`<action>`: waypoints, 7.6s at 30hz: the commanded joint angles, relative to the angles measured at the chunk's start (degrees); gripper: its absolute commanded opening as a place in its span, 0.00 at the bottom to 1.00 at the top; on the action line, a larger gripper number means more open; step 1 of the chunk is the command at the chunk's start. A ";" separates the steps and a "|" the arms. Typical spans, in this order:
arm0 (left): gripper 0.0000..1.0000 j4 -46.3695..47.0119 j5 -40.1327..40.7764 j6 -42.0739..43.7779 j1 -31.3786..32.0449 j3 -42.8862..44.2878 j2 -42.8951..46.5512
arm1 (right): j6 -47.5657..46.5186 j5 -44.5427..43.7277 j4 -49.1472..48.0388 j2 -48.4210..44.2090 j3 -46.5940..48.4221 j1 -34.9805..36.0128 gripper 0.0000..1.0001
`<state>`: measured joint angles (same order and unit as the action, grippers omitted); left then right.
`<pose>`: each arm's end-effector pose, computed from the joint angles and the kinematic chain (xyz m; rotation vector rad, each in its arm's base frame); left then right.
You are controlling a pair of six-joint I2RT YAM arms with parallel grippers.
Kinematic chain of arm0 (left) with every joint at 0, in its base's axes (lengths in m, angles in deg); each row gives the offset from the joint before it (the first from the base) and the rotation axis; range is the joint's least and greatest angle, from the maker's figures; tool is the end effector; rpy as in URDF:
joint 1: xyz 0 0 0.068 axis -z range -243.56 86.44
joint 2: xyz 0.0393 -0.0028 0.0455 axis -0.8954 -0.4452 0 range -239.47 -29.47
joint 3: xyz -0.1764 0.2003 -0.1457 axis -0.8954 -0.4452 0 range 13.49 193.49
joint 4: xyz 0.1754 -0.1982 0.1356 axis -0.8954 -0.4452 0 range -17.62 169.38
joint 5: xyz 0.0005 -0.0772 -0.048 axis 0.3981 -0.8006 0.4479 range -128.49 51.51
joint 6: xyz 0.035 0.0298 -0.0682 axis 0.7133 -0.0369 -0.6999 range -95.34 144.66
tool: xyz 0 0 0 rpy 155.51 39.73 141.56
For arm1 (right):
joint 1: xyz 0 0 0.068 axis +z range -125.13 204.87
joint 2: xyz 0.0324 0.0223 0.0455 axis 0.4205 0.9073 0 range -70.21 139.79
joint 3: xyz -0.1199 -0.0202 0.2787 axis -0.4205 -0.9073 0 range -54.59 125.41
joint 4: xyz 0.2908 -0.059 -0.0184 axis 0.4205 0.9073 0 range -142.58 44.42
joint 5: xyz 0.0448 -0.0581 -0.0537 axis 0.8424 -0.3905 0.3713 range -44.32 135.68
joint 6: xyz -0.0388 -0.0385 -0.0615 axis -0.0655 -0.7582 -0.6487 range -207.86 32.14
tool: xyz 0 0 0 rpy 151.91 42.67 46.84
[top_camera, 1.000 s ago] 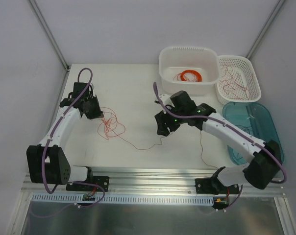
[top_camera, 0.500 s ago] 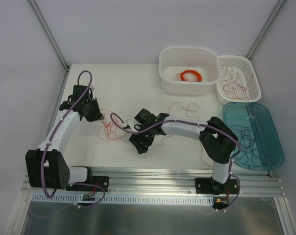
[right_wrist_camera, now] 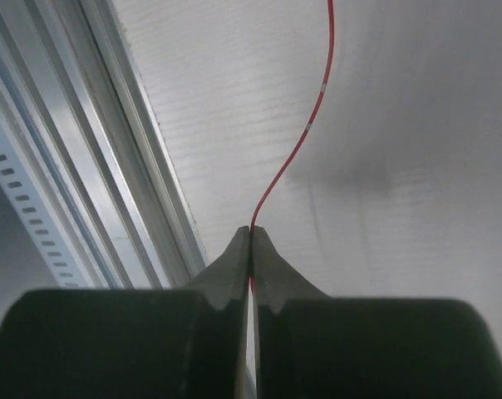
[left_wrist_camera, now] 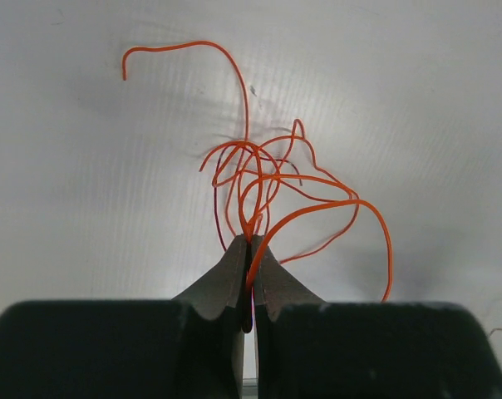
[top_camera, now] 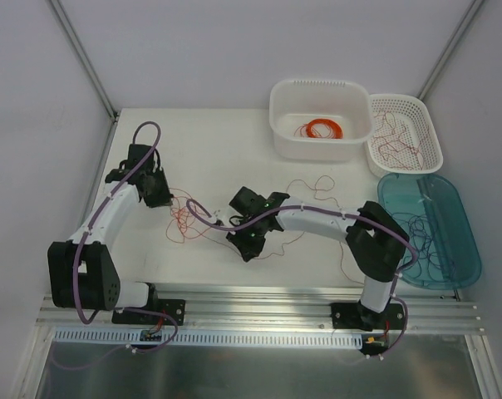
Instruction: Untangle the cables
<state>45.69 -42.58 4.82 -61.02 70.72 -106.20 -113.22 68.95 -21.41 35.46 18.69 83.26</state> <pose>0.3255 -0.0194 0.2475 -0.3482 2.4891 -0.2505 0.2030 0.3839 0.1726 -1.9176 1.9415 0.7202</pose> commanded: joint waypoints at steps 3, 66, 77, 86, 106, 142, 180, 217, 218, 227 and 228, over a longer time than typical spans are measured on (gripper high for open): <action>0.00 0.47 6.64 1.73 -2.28 3.50 -4.38 | -3.81 -1.99 8.89 -15.56 1.78 -3.54 0.01; 0.76 9.51 -19.62 6.74 -3.95 -13.80 11.95 | 27.30 -31.97 -9.47 -25.43 -22.12 -36.24 0.68; 0.83 13.04 -19.28 10.43 -3.16 -18.12 15.91 | 14.21 -19.86 -5.87 -20.94 -13.87 -35.54 0.97; 0.84 13.04 -16.82 10.26 -3.25 -17.59 16.52 | 8.49 -22.82 0.10 -13.04 -7.54 -28.86 0.97; 0.84 13.04 -13.92 9.90 -3.25 -17.68 16.70 | 13.50 -19.58 -0.51 -3.01 -7.97 -30.88 0.62; 0.86 13.04 -11.55 10.17 -3.25 -18.12 17.23 | -8.39 -35.14 -2.51 -22.88 47.48 -48.97 0.01; 0.86 13.13 -14.01 11.92 -3.16 -19.26 13.62 | 4.52 -24.76 -34.17 1.29 59.62 -71.13 0.01; 0.86 13.30 -14.89 11.05 -2.72 -19.53 9.67 | 33.35 -18.01 -7.27 21.15 39.84 -76.94 0.14; 0.86 13.30 -14.97 10.96 -2.72 -19.44 9.58 | 33.71 -14.25 -7.10 21.51 39.84 -76.85 0.14; 0.86 13.30 -15.85 10.78 -2.72 -19.53 8.52 | 34.68 0.36 -7.01 24.76 39.23 -70.53 0.09; 0.86 13.30 -15.85 10.87 -2.72 -19.53 8.79 | 34.86 0.81 -7.18 24.85 38.88 -69.48 0.09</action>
<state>58.00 -56.53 15.21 -64.23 50.94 -97.61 -80.11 62.79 -28.64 60.07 55.82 10.91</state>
